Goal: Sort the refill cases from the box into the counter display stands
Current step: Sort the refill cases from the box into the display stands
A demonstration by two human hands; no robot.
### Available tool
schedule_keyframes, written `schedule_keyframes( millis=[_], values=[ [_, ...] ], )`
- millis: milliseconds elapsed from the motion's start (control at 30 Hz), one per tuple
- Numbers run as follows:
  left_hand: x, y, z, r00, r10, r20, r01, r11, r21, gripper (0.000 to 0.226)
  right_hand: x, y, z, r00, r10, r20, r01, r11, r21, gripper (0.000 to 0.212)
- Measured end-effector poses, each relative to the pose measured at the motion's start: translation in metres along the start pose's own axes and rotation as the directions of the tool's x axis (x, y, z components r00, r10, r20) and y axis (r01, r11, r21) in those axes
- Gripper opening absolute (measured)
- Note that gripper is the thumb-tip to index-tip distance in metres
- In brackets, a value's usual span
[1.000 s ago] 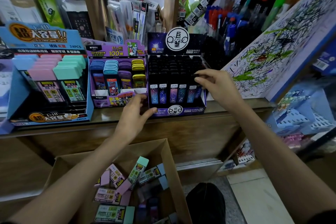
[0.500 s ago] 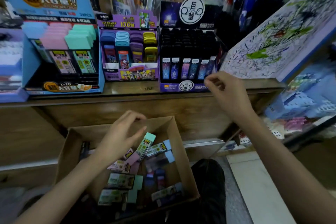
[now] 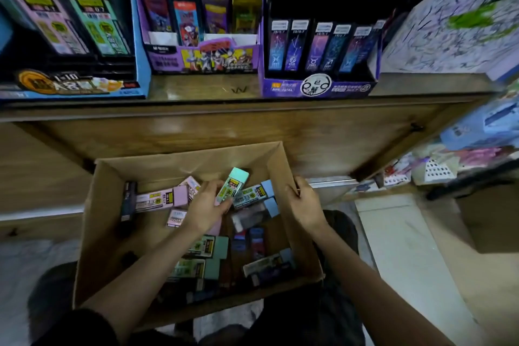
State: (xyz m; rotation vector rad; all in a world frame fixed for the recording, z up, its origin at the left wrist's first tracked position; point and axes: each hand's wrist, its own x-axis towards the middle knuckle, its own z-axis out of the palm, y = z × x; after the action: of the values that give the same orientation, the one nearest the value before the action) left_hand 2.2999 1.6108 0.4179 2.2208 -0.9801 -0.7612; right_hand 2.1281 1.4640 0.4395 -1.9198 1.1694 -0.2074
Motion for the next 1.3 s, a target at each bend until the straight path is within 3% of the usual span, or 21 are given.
schedule_keyframes(
  millis=[167, 233, 300, 367, 533, 800, 867, 933, 1000, 1067, 1167, 1300],
  values=[
    [0.031, 0.004, 0.022, 0.999, -0.052, 0.010, 0.051, 0.997, 0.054, 0.055, 0.000, 0.002, -0.001, 0.998, -0.061, 0.002, 0.061, 0.998, -0.004, 0.013],
    [0.036, 0.004, 0.037, 1.000, 0.001, -0.016, 0.002, 0.979, 0.205, 0.063, -0.001, 0.003, 0.000, 0.997, -0.073, 0.005, 0.073, 0.997, 0.003, 0.007],
    [0.035, 0.002, 0.053, 0.991, 0.118, 0.070, -0.136, 0.888, 0.438, 0.068, -0.001, 0.003, 0.000, 0.997, -0.074, 0.000, 0.074, 0.997, 0.005, 0.010],
    [0.031, -0.005, 0.065, 0.955, 0.235, 0.183, -0.298, 0.771, 0.563, 0.060, -0.001, 0.003, 0.001, 0.998, -0.063, 0.003, 0.063, 0.998, 0.002, 0.017],
    [0.020, -0.014, 0.064, 0.942, 0.234, 0.241, -0.336, 0.664, 0.668, 0.052, -0.001, 0.004, 0.002, 0.998, -0.064, 0.002, 0.064, 0.998, -0.009, 0.022],
    [-0.013, -0.036, 0.035, 0.968, 0.187, 0.167, -0.250, 0.676, 0.694, 0.051, -0.002, -0.001, 0.000, 1.000, -0.028, 0.008, 0.028, 1.000, 0.011, 0.018],
    [-0.017, -0.036, 0.026, 0.971, 0.155, 0.181, -0.235, 0.736, 0.635, 0.059, -0.005, -0.005, 0.000, 0.993, -0.104, -0.062, 0.094, 0.985, -0.145, 0.026],
    [-0.016, -0.038, 0.019, 0.977, 0.139, 0.163, -0.205, 0.827, 0.523, 0.058, -0.009, -0.013, 0.001, 0.953, -0.272, -0.131, 0.216, 0.917, -0.334, 0.031],
    [-0.012, -0.039, 0.010, 0.992, 0.111, 0.066, -0.129, 0.894, 0.429, 0.061, -0.015, -0.024, 0.009, 0.913, -0.391, -0.119, 0.321, 0.866, -0.385, 0.027],
    [-0.008, -0.038, 0.000, 0.998, 0.058, 0.006, -0.056, 0.923, 0.380, 0.062, -0.018, -0.032, 0.023, 0.907, -0.414, -0.075, 0.338, 0.823, -0.457, 0.021],
    [-0.001, -0.037, -0.005, 0.999, -0.026, 0.043, 0.006, 0.908, 0.419, 0.063, -0.022, -0.037, 0.046, 0.940, -0.339, 0.031, 0.271, 0.691, -0.671, 0.022],
    [0.009, -0.036, -0.005, 0.994, -0.104, 0.040, 0.075, 0.890, 0.449, 0.061, -0.021, -0.036, 0.063, 0.909, -0.416, 0.002, 0.285, 0.621, -0.730, 0.017]
  ],
)
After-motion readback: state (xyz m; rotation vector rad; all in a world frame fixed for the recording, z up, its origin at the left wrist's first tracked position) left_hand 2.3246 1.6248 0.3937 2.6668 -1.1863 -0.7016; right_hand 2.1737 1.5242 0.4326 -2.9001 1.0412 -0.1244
